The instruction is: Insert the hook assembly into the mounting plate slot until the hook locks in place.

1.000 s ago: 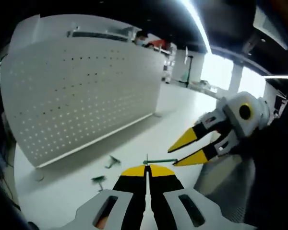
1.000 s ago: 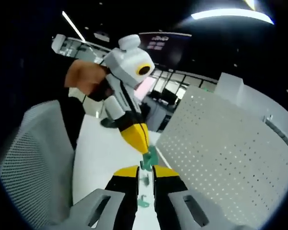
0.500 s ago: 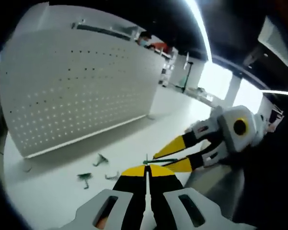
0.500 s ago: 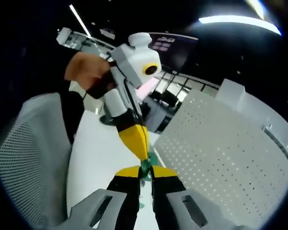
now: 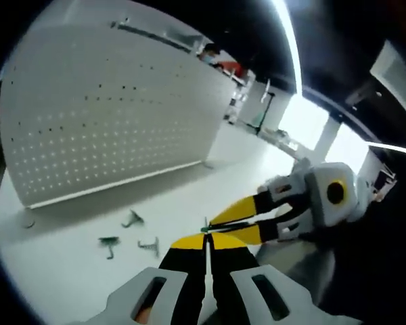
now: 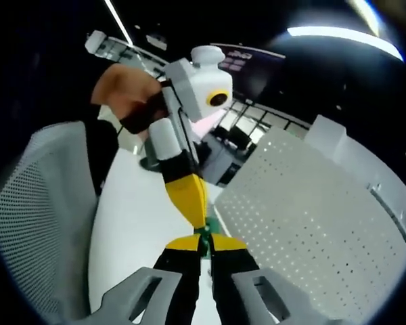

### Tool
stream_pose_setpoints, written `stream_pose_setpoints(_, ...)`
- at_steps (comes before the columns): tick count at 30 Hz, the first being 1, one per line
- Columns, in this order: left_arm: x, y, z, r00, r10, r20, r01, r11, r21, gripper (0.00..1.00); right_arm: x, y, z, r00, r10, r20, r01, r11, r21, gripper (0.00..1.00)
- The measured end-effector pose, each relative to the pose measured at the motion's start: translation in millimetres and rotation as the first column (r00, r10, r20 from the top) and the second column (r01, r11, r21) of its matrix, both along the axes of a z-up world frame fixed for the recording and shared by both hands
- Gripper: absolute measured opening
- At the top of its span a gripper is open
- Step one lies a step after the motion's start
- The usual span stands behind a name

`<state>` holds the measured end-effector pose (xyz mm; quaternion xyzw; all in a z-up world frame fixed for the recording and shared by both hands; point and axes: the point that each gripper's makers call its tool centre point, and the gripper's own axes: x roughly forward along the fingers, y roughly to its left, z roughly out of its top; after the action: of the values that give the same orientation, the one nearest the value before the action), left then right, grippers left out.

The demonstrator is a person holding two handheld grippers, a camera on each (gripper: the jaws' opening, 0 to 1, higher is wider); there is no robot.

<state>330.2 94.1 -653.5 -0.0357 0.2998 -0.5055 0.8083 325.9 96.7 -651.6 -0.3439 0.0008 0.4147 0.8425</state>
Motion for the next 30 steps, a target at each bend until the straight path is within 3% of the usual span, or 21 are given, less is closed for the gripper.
stream_pose_setpoints(10,-1.6,-1,-0.2,1.0,-0.004,-0.009,0.004,1.0,-0.003,0.01,2,-1,-0.5,0.999,-0.016,-0.032,0.017,0.999,0.028,0.01)
stream_pose_setpoints(14,-2.7,-2,0.7,0.999,-0.025,0.031,0.026,1.0,-0.009,0.02,2,-3,0.3,0.999,-0.025,-0.048,0.027,0.999,0.04,0.01)
stream_pose_setpoints(30,-6.7,-2,3.9,0.996,-0.04,0.075,0.044,0.998,-0.045,0.05,4,-10,4.2,0.995,-0.059,-0.083,0.065,0.995,0.079,0.01)
